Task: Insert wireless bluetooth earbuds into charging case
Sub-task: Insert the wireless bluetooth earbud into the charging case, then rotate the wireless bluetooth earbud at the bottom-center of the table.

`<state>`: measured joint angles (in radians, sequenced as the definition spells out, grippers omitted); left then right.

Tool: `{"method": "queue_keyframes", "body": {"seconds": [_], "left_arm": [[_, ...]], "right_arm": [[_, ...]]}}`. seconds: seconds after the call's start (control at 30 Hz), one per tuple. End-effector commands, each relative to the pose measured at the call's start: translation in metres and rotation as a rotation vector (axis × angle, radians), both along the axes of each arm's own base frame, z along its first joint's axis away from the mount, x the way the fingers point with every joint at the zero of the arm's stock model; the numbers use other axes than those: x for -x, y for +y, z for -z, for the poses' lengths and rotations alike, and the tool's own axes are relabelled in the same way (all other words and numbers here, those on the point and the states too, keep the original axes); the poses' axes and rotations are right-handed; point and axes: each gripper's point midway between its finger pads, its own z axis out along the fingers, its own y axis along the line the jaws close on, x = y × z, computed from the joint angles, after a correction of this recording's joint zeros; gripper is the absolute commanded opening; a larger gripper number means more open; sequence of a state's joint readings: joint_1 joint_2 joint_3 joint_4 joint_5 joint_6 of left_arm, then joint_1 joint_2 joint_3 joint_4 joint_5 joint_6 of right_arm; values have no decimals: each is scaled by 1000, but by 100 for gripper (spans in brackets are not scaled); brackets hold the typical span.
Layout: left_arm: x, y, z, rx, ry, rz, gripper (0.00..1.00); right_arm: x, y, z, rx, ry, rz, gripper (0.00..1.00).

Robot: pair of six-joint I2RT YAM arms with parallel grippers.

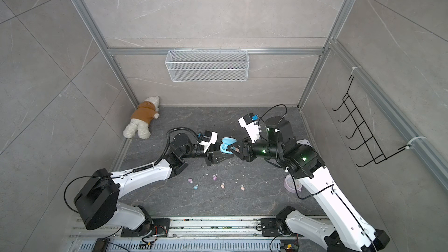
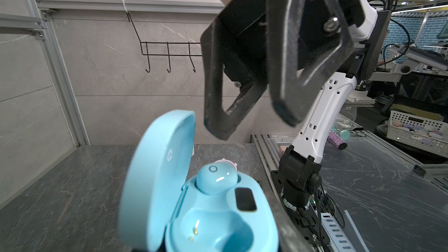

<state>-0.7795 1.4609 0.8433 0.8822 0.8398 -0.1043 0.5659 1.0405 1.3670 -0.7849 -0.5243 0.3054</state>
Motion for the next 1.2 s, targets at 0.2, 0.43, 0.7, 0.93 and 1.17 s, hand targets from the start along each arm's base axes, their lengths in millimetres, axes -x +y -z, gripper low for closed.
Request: {"method": "queue_keyframes", "body": {"seconds": [0.2,0.43,0.7,0.93,1.17], "left_arm": [[-51,53,-12,30,-29,-199,14],[-74,94,-17,-4,-42,-321,14],[-108,133,-17,-16,-48,-450,14],[-136,164,-25,19,-68,-566,14],[-161,183,-24,32,-60,-620,14]], "right_arm": [[25,-10,18,0,70,-18,48],[25,-6,82,33,174,31,49],[30,60,162,176,213,15,49],[45,126,227,436,153,-55,50],[42,158,262,596,151,-55,51]]}}
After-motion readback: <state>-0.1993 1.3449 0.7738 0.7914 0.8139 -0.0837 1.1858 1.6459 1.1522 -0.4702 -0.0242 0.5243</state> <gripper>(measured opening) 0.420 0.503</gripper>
